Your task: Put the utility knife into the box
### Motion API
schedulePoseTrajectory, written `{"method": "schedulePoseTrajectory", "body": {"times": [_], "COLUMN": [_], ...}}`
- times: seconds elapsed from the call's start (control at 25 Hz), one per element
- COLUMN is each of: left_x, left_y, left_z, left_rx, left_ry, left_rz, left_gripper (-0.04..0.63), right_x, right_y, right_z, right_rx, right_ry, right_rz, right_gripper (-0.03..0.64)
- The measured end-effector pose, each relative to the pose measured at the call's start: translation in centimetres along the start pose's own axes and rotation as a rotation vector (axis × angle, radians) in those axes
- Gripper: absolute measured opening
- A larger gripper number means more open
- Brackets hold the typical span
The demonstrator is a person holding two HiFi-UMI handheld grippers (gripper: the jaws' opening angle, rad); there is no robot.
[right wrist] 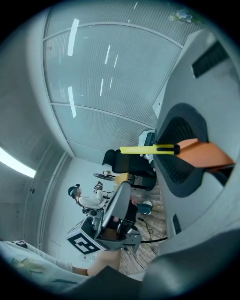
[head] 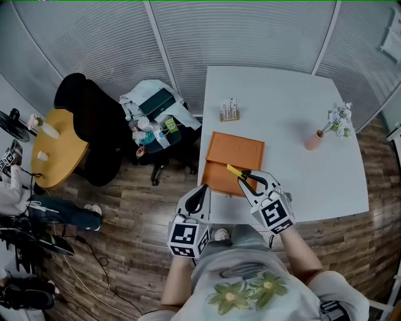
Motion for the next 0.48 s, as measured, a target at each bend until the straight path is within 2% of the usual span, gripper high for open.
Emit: {"method": "schedulePoseTrajectory", "body": {"times": [0.32, 0.48], "left_x": [-1.3, -2.0], "left_y": [-1.7, -2.2], "left_z": [-0.6, -1.0], "left_rx": [-0.024, -0.038], "left_ry": [-0.004, -0.006], "left_rz": [0.035, 0.033], "left_gripper": [0.0, 0.0], "right_x": [-1.2, -1.3], "right_y": [-1.8, -2.5], "right_z": [-1.5, -2.4], "right_rx": [-0.063, -0.1], "right_ry": [0.023, 0.038], "right_rz": [0.027, 0.073], "right_gripper": [0.071, 0.071]}}
Point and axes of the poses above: the fingertips, and each gripper's own axes: z backward along the fingers, x to its right, y out of its top, the point moved 3 cm from there along z, backward along the fingers, and after that the axes turned 5 degrees about x, right-handed, at the moved point
